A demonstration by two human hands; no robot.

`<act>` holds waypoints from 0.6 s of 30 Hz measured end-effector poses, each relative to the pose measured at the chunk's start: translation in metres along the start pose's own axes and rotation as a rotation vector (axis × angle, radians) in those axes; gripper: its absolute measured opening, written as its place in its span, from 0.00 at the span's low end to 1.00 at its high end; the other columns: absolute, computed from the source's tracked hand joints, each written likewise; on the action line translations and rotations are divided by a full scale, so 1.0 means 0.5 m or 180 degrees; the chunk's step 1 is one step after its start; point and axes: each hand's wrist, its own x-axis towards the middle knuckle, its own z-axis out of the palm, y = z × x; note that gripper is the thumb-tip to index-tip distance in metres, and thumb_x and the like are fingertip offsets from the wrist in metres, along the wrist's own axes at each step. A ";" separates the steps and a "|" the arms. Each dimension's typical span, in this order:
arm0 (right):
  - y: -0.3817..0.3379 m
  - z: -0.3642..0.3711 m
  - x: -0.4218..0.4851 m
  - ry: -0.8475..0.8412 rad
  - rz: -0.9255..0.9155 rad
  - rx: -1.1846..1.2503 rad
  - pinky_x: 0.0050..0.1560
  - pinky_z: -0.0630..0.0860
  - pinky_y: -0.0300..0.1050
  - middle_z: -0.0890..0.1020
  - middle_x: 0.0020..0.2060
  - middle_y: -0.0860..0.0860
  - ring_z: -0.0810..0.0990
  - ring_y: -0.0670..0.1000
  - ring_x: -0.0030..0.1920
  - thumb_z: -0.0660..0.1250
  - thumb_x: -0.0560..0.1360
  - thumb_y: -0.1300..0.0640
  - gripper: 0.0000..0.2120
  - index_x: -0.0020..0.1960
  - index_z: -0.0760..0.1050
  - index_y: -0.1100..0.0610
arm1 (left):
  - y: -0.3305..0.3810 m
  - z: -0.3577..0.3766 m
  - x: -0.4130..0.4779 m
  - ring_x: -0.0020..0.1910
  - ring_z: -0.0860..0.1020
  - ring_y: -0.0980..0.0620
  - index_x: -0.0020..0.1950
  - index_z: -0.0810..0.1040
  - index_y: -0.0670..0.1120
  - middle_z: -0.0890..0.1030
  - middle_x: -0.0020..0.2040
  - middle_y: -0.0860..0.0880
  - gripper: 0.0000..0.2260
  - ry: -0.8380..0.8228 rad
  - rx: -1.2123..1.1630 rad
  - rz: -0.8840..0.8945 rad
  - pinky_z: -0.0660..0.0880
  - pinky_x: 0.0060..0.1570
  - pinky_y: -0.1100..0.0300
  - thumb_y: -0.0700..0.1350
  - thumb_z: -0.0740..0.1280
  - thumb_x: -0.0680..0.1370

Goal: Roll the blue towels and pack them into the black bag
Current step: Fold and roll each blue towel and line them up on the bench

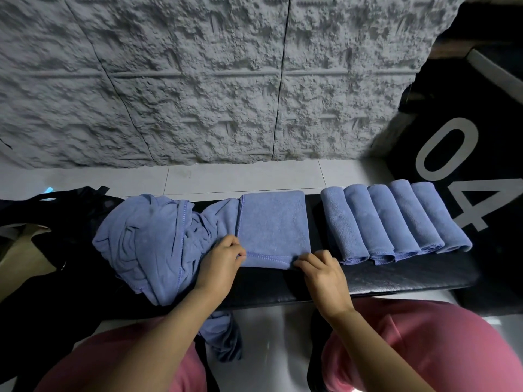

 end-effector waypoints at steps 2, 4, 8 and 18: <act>0.004 0.001 -0.007 0.0020 0.0024 0.0069 0.42 0.71 0.44 0.79 0.51 0.41 0.73 0.50 0.49 0.65 0.73 0.53 0.10 0.53 0.79 0.50 | -0.004 -0.002 -0.002 0.39 0.76 0.51 0.38 0.80 0.41 0.77 0.42 0.51 0.05 0.0046 0.0266 0.0280 0.78 0.33 0.59 0.37 0.76 0.67; 0.007 0.003 -0.009 -0.0001 0.0199 0.0263 0.47 0.72 0.42 0.79 0.54 0.40 0.72 0.48 0.52 0.67 0.74 0.52 0.12 0.56 0.78 0.49 | -0.004 -0.007 -0.005 0.40 0.77 0.52 0.39 0.81 0.44 0.78 0.42 0.52 0.10 -0.0031 0.0464 0.0466 0.78 0.33 0.61 0.42 0.79 0.63; 0.007 0.014 -0.004 -0.0024 0.0583 0.0693 0.55 0.71 0.38 0.78 0.56 0.41 0.69 0.46 0.56 0.69 0.74 0.61 0.13 0.57 0.79 0.50 | -0.009 -0.011 -0.011 0.45 0.75 0.54 0.46 0.81 0.47 0.78 0.48 0.56 0.14 -0.0140 0.0540 0.0476 0.78 0.38 0.63 0.38 0.78 0.64; -0.015 -0.023 0.036 -0.0288 0.1850 0.1882 0.42 0.66 0.26 0.70 0.49 0.52 0.69 0.39 0.45 0.60 0.77 0.61 0.10 0.50 0.63 0.46 | 0.013 -0.019 -0.001 0.45 0.76 0.47 0.57 0.69 0.52 0.73 0.50 0.48 0.07 -0.0439 0.0259 -0.0552 0.73 0.43 0.56 0.50 0.58 0.80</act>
